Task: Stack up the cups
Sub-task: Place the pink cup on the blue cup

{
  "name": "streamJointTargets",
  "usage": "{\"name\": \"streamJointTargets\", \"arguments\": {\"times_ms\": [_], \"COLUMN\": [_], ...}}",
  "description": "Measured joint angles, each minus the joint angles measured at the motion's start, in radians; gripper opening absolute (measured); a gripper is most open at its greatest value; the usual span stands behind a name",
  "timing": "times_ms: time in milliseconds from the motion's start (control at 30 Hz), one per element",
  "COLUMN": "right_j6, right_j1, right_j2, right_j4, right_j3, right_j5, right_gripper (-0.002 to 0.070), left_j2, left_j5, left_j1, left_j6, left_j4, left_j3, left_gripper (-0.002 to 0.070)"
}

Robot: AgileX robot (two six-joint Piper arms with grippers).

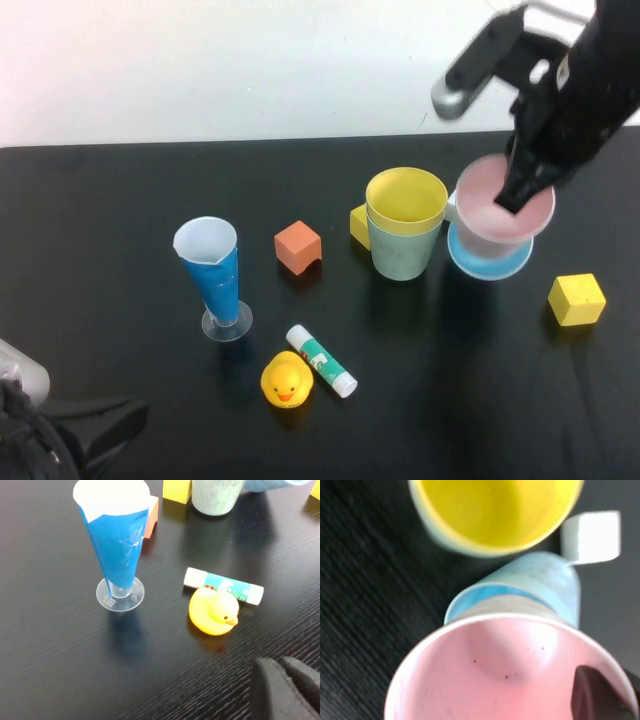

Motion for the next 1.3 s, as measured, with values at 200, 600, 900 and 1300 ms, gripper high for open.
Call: {"name": "streamJointTargets", "arguments": {"times_ms": [200, 600, 900, 1300], "right_j6": [0.0, -0.002, 0.012, 0.016], "right_j1": [0.0, -0.002, -0.054, -0.072], "right_j2": [0.0, 0.04, 0.053, 0.081], "right_j4": [-0.006, -0.048, -0.03, -0.019], "right_j3": [-0.122, -0.132, -0.132, -0.139], "right_j5": [0.013, 0.006, -0.029, -0.075], "right_gripper": [0.0032, 0.0032, 0.0032, 0.0032], "left_j2": [0.0, 0.0, 0.0, 0.0], "left_j5": [0.0, -0.002, 0.004, 0.006], "left_j1": [0.0, 0.0, 0.0, 0.0], "left_j6": [0.0, 0.0, 0.0, 0.0], "left_j4": [0.0, 0.012, 0.008, 0.008], "left_j3": [0.0, 0.0, 0.001, 0.001], "left_gripper": [0.0001, 0.0001, 0.0001, 0.0001]}}
